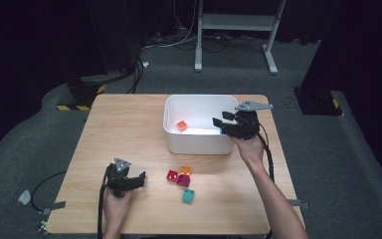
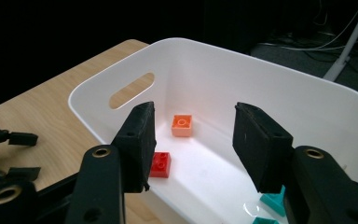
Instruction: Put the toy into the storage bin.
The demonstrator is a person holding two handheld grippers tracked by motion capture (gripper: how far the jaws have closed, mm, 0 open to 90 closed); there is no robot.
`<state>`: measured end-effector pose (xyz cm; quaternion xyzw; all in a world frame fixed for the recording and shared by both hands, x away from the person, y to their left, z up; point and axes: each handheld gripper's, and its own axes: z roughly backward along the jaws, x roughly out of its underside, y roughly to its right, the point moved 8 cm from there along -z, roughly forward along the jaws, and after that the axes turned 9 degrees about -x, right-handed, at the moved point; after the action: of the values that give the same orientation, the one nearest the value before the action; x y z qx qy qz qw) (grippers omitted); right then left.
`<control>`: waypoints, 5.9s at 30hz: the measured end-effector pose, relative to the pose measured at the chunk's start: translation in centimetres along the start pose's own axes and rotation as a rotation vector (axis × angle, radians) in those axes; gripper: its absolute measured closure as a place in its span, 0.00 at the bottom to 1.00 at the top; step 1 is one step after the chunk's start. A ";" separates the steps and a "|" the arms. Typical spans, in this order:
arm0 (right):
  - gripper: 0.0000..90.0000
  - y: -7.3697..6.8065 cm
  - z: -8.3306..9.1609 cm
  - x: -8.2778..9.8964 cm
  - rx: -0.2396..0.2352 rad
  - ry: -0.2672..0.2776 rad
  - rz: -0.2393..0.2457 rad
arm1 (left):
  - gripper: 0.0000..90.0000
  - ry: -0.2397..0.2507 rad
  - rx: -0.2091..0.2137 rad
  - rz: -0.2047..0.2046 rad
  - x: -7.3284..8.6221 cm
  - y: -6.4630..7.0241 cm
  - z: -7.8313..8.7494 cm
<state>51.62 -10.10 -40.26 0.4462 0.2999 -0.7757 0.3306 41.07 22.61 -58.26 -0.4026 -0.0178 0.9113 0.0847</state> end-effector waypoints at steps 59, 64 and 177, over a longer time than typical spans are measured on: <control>0.46 -11.9 -2.2 15.5 -0.224 -0.134 0.044 | 0.17 0.000 -0.003 0.002 0.0 0.0 0.0; 0.45 -12.9 -3.2 16.6 -0.259 -0.175 0.049 | 0.17 -0.001 -0.003 0.001 0.0 0.0 0.0; 0.54 -4.9 1.4 5.9 -0.069 -0.043 0.025 | 0.17 0.000 -0.003 0.001 0.0 0.0 0.0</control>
<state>44.85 -9.73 -44.12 0.4216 0.3136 -0.7701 0.3616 41.08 22.61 -58.26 -0.4028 -0.0188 0.9113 0.0838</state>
